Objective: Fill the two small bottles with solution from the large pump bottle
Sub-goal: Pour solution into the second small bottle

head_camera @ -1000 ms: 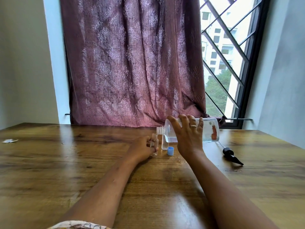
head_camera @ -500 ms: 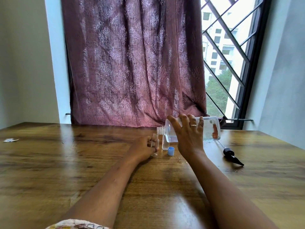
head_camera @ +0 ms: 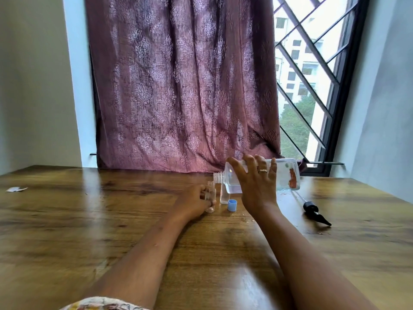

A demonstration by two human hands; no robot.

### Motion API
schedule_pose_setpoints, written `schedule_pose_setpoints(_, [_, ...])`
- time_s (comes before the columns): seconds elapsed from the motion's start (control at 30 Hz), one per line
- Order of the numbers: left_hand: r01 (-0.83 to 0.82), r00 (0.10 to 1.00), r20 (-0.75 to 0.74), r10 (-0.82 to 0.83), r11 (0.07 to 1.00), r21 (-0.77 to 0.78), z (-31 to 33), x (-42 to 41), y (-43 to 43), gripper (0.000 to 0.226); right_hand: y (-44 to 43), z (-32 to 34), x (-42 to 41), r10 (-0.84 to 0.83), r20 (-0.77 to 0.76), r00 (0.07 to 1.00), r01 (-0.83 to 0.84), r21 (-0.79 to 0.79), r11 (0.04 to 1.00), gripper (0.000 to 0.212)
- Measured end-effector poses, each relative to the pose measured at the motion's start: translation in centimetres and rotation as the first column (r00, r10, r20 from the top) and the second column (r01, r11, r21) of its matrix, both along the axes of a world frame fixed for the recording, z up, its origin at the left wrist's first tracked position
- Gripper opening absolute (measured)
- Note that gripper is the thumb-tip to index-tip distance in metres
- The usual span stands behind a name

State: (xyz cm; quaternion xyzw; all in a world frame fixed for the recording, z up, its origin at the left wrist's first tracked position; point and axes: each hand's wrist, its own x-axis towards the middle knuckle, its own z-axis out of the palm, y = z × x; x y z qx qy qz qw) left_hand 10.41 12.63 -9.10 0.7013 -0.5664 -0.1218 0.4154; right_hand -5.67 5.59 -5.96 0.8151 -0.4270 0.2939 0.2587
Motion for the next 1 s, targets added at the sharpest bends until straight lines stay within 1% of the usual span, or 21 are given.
schedule_pose_setpoints(0.37, [-0.004,1.0,-0.011,0.004,1.0,0.007,-0.13,0.13,-0.26,0.044,0.0,0.05,0.0,-0.006,-0.005,1.0,0.006,-0.011,1.0,0.103])
schedule_pose_setpoints(0.6, [-0.013,1.0,-0.004,0.013,1.0,-0.008,-0.18,0.12,-0.38,0.041,-0.09,0.05,0.05,-0.005,-0.004,1.0,0.005,-0.007,1.0,0.102])
schedule_pose_setpoints(0.73, [-0.019,1.0,-0.007,0.019,1.0,0.003,-0.07,0.05,-0.34,0.044,-0.1,0.02,0.01,-0.006,-0.006,1.0,0.006,-0.002,1.0,0.103])
schedule_pose_setpoints(0.87, [-0.023,1.0,0.005,0.023,1.0,0.0,0.01,0.06,-0.15,0.037,-0.06,0.0,0.02,-0.009,-0.009,1.0,0.009,-0.011,1.0,0.1])
schedule_pose_setpoints(1.0, [-0.017,1.0,0.007,0.017,1.0,0.004,0.15,-0.02,-0.11,0.037,-0.11,0.0,0.03,-0.012,-0.008,1.0,0.011,-0.012,1.0,0.099])
